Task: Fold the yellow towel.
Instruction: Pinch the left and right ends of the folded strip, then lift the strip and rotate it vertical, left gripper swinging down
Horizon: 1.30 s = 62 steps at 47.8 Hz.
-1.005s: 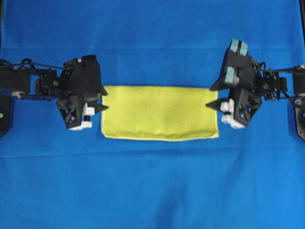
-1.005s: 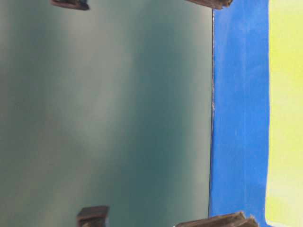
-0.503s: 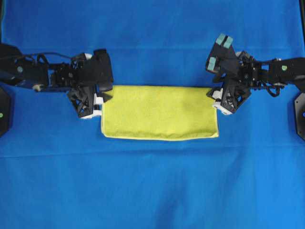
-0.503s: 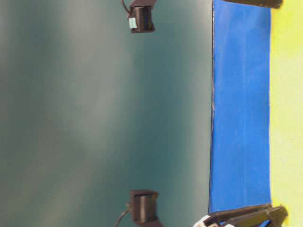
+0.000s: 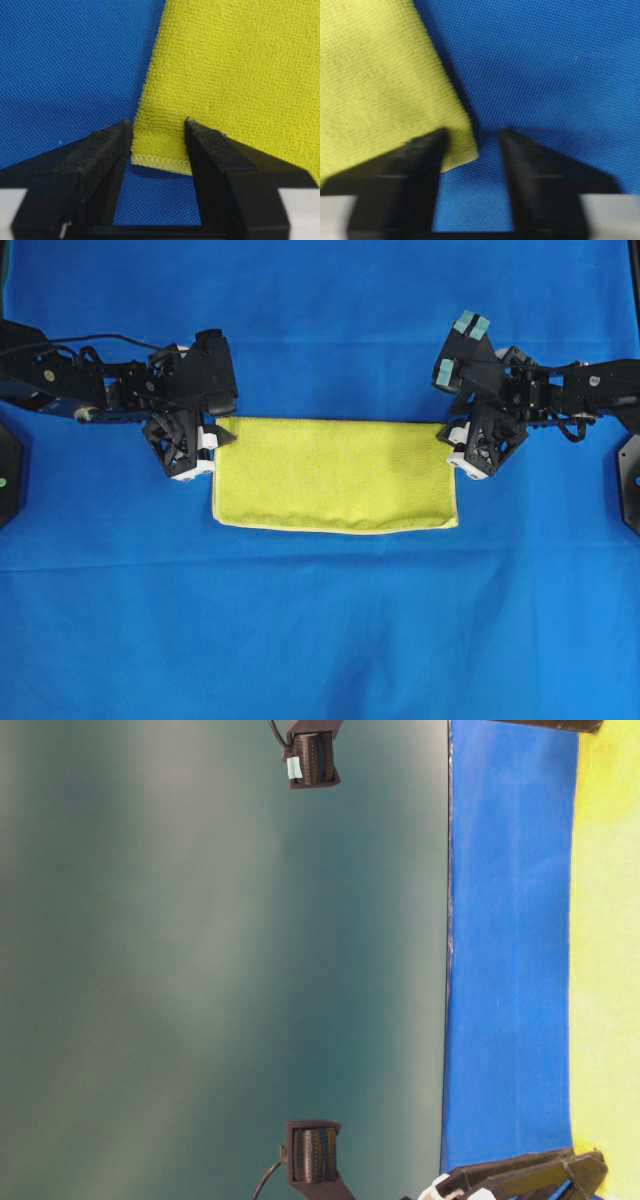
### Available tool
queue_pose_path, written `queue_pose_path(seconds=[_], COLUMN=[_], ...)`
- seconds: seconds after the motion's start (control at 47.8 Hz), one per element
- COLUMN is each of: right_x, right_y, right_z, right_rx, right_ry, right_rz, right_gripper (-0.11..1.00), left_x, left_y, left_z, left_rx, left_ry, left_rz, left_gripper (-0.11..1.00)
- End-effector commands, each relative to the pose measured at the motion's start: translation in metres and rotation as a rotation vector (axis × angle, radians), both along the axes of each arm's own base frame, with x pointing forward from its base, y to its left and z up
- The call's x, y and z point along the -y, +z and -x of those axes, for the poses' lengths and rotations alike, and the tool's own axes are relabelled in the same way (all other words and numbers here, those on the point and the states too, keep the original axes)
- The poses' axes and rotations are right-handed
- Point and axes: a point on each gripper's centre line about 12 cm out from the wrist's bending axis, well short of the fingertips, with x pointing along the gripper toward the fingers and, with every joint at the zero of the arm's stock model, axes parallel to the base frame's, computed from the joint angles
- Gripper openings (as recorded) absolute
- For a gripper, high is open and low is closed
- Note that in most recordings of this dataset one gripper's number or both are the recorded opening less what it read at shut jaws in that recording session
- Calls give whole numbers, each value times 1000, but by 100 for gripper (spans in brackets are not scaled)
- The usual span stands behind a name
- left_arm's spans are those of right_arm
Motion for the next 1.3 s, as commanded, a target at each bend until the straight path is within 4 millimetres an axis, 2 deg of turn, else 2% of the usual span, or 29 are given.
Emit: queue_pose_path(seconds=[0.0,0.105,0.147,0.209,0.419,0.524,0.67,0.817,1.047,1.173,1.277], right_x=[1,1,1,1,1,1,2,0,-6,-7,-7], right_y=[4,4,4,4,5,11,34,68,113,118,118], right_z=[-3,-3,-3,-3,-3,-3,-1,5,22,26,25], right_rx=[18,18,16,18,19,32,58,105,158,176,180], right_ry=[5,7,7,7,1,-6,-17,-24,-27,-27,-26], right_rz=[8,9,9,8,6,8,22,46,78,82,84], right_gripper=[39,9,2,2,2,2,2,2,2,2,2], left_x=[-1,-1,-1,-2,-2,-3,-3,0,21,36,45], left_y=[5,5,4,5,8,19,53,82,120,134,136], left_z=[-3,-3,-3,-3,-3,-4,-6,-5,-2,-3,-4], left_rx=[3,-7,-8,-10,-13,-28,-20,-3,65,111,125], left_ry=[-1,1,5,10,13,13,12,3,-34,-70,-87], left_rz=[-2,2,6,9,12,15,16,16,26,30,40], left_gripper=[40,23,14,3,3,3,3,3,3,3,3])
